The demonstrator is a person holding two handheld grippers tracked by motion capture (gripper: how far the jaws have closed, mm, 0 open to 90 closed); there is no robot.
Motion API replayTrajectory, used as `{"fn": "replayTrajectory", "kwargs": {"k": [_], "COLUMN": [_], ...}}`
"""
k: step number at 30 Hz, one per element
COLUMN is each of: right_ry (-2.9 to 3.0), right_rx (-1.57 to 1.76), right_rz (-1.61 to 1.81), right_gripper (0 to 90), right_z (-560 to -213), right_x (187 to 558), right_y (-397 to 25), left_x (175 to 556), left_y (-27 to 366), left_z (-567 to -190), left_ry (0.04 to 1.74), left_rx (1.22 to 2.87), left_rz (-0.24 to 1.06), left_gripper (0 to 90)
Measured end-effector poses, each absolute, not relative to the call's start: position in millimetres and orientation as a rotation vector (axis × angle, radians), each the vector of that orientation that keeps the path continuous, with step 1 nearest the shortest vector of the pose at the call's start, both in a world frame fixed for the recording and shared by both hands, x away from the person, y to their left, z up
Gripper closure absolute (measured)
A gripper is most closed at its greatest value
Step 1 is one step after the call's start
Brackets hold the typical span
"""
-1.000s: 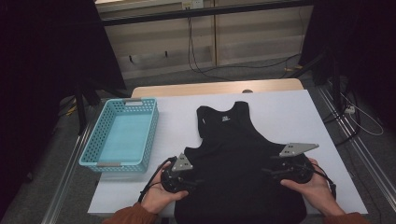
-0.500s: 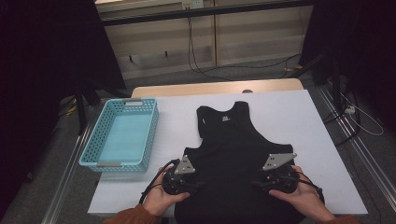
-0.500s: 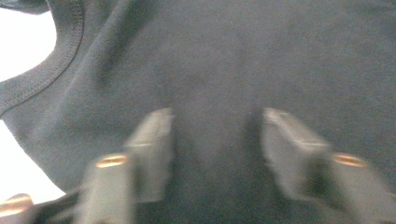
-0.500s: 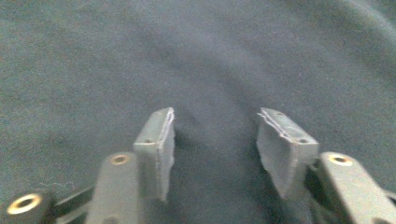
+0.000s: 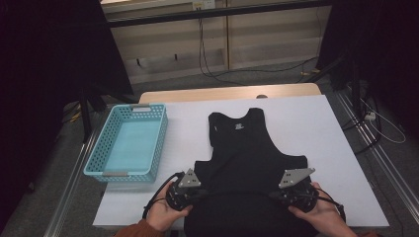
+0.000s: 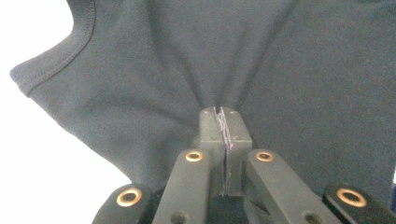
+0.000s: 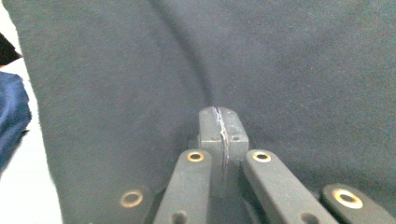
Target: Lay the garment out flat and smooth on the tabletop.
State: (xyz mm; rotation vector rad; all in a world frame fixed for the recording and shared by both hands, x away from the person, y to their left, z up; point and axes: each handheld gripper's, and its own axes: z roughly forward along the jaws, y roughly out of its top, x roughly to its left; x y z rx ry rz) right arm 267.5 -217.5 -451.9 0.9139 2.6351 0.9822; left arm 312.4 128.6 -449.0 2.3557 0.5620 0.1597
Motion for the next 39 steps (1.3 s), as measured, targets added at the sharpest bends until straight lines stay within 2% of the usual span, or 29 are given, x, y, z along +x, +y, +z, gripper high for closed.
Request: {"fn": "replayTrajectory", "kwargs": {"k": [22, 23, 25, 33, 36, 39], "right_ry": [2.673, 2.665, 2.623, 2.504, 2.473, 2.458], "right_rx": [0.875, 0.866, 0.878, 0.933, 0.94, 0.931], "right_rz": [1.036, 1.053, 1.077, 1.123, 1.148, 1.167], "right_gripper": [90.0, 88.8, 77.7, 57.7, 54.5, 56.4], "right_z": [-451, -450, -447, -438, -432, -428], "right_x": [226, 228, 232, 266, 283, 301], "right_y": [-204, -204, -206, -204, -199, -191], "left_x": [274, 273, 276, 302, 313, 320], "left_y": [149, 150, 150, 147, 145, 142], "left_z": [-443, -443, -443, -441, -442, -443], "left_ry": [0.562, 0.562, 0.585, 0.692, 0.711, 0.717], "left_rx": [2.325, 2.318, 2.302, 2.196, 2.175, 2.168], "left_rz": [0.036, 0.057, 0.1, 0.212, 0.231, 0.264], "left_gripper": [88.5, 85.5, 71.3, 32.9, 23.6, 17.4]}}
